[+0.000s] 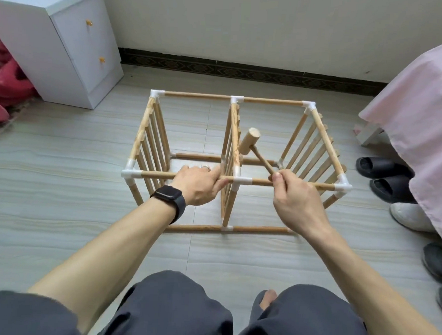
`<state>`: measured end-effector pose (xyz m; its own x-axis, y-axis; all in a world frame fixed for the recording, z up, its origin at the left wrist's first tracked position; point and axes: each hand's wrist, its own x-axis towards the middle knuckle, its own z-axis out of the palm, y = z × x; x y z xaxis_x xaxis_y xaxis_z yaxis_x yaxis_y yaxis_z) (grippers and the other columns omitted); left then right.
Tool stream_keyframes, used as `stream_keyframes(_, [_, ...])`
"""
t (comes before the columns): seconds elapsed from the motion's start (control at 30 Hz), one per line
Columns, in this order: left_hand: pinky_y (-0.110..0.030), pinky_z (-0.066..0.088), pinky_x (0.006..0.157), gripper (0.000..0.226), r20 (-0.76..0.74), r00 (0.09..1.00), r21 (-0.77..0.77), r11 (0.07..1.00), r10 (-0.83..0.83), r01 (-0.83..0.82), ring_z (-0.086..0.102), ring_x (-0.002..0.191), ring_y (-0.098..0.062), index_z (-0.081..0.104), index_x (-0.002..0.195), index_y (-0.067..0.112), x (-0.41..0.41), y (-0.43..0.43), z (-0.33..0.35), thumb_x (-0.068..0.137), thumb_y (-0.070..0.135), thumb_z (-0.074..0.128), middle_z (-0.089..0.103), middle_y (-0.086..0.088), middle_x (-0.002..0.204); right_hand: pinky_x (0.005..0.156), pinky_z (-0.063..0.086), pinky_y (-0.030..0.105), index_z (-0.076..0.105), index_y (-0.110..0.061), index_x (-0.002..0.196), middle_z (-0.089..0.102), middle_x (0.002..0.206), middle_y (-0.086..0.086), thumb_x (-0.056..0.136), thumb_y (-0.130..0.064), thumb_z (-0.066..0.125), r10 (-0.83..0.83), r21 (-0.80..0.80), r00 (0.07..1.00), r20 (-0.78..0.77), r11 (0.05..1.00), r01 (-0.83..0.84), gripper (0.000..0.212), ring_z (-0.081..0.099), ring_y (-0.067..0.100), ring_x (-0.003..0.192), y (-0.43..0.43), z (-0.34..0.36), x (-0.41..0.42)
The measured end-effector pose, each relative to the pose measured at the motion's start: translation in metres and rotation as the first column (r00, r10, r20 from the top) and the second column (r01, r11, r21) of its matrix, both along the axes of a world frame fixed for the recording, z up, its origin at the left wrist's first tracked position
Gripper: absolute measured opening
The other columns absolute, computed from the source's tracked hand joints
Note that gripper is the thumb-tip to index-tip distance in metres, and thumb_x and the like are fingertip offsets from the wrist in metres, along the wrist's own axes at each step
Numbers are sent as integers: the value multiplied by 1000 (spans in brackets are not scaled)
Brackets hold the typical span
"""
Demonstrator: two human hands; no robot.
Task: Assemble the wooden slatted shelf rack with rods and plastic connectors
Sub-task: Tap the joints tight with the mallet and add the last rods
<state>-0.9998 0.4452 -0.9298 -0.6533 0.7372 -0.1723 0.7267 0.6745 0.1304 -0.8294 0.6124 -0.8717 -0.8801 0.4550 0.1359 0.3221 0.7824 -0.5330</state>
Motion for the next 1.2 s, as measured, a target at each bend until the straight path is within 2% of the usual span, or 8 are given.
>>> stream_keyframes(0.13, [-36,51,76,71,442,885,-65,989,147,-131,65,75,-22,67,87,15,-6,-13,21,103,62,16,68,-1,83,47,38,22,62,-23,88,61,67,-3,107,-38,41,-29,-101,998,-59,995,23,32,57,14,58,12,9,-15])
stream_keyframes(0.27, [-41,50,87,66,268,933,-19,969,241,-245,61,101,-28,59,121,14,-20,12,35,101,66,24,66,-6,113,52,43,20,61,-25,108,64,81,-2,108,-34,40,-33,-224,998,-55,974,20,23,60,12,69,23,6,-52])
stream_keyframes(0.5, [-49,42,105,72,486,750,188,784,448,-591,49,129,-40,12,156,9,-51,92,24,101,47,38,47,-19,146,65,43,36,64,-17,114,63,82,-5,108,-32,36,14,-116,1000,26,993,-11,32,60,17,77,48,-6,-133])
stream_keyframes(0.67, [-44,39,73,59,354,804,315,749,477,-583,62,97,-42,4,154,8,-40,106,-3,103,27,26,61,-19,121,68,48,42,64,-19,105,63,74,-2,108,-34,37,46,-59,999,-27,997,-48,31,61,25,76,64,-10,-174])
stream_keyframes(0.93, [-44,41,73,61,320,836,319,781,445,-537,63,91,-43,-2,154,7,-47,107,-6,104,27,26,63,-21,111,77,47,43,64,-15,107,66,87,10,108,-31,36,87,81,980,177,991,-103,32,59,35,89,73,-23,-209])
stream_keyframes(1.0, [-45,42,73,60,327,829,317,774,453,-548,61,86,-42,0,154,7,-47,107,-6,103,26,26,64,-21,109,72,47,43,64,-16,108,65,83,7,107,-31,37,100,91,988,119,990,-111,31,59,33,84,76,-17,-215])
stream_keyframes(1.13, [-47,42,77,62,341,821,301,775,457,-556,62,91,-42,-3,155,10,-46,107,-7,103,27,26,64,-20,113,50,42,29,58,-12,110,57,66,-3,109,-26,37,105,46,934,-343,994,-95,26,56,17,56,70,-11,-216])
stream_keyframes(1.2, [-47,43,79,63,336,822,288,781,459,-554,62,97,-42,-4,157,11,-47,106,-6,104,30,25,63,-20,118,53,42,30,57,-11,108,58,70,1,110,-25,36,147,88,972,-184,987,-132,26,60,23,62,68,-18,-217])
